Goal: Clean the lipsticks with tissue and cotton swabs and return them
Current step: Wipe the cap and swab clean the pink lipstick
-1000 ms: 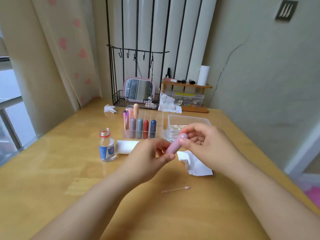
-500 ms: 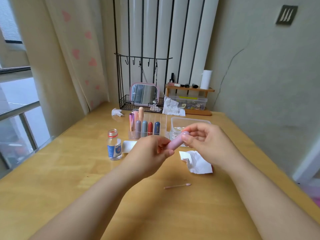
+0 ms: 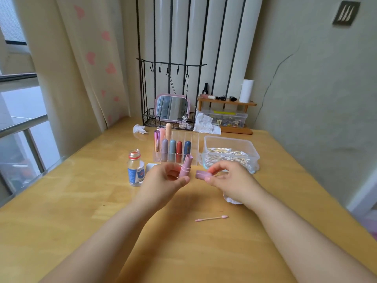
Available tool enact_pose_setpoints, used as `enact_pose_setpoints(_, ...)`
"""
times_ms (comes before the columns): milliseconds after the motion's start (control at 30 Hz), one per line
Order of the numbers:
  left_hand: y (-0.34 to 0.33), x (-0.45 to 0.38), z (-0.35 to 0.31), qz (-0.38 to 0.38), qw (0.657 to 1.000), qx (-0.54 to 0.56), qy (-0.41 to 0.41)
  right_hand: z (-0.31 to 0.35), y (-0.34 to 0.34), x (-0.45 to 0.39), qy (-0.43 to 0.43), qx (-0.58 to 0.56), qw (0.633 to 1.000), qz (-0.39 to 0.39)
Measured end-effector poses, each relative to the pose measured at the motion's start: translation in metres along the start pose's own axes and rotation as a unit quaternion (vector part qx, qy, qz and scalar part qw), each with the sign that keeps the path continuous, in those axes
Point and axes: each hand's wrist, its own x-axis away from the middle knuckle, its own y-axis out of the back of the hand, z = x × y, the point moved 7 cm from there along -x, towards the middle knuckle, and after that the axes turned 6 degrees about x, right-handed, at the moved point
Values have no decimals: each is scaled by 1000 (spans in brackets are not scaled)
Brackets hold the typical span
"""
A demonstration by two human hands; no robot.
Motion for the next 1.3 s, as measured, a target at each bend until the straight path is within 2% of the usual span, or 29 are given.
enact_pose_setpoints(133, 1, 4, 14, -30, 998, 57, 20, 0, -14, -5, 34, 100, 994, -41)
enact_pose_setpoints(233, 0, 7, 22, -37, 993, 109, 24, -7, -23, -4, 25, 149, 988, -24)
enact_pose_setpoints(367, -2, 9, 28, -12, 991, 130, 26, -12, -32, 2, 29, 196, 980, 7)
enact_pose_setpoints(667, -8, 15, 27, 34, 988, 149, 12, -4, -35, 6, 51, 294, 954, 11)
enact_pose_setpoints(767, -8, 17, 24, 34, 988, 150, 6, 11, -23, 16, 79, 275, 958, -5)
enact_pose_setpoints(867, -10, 19, 21, 34, 987, 156, 2, 23, -15, 31, 96, 218, 971, 12)
enact_pose_setpoints(1000, -21, 26, 12, 81, 978, 193, 4, 21, -19, 50, 63, 67, 994, 53)
enact_pose_setpoints(1167, -30, 34, 9, 124, 969, 212, 18, 15, -29, 69, 52, -135, 987, 66)
enact_pose_setpoints(1233, -34, 36, 8, 135, 967, 217, 22, 13, -29, 72, 48, -157, 985, 55)
enact_pose_setpoints(1300, -37, 38, 6, 151, 964, 216, 21, 13, -27, 72, 62, -133, 988, 56)
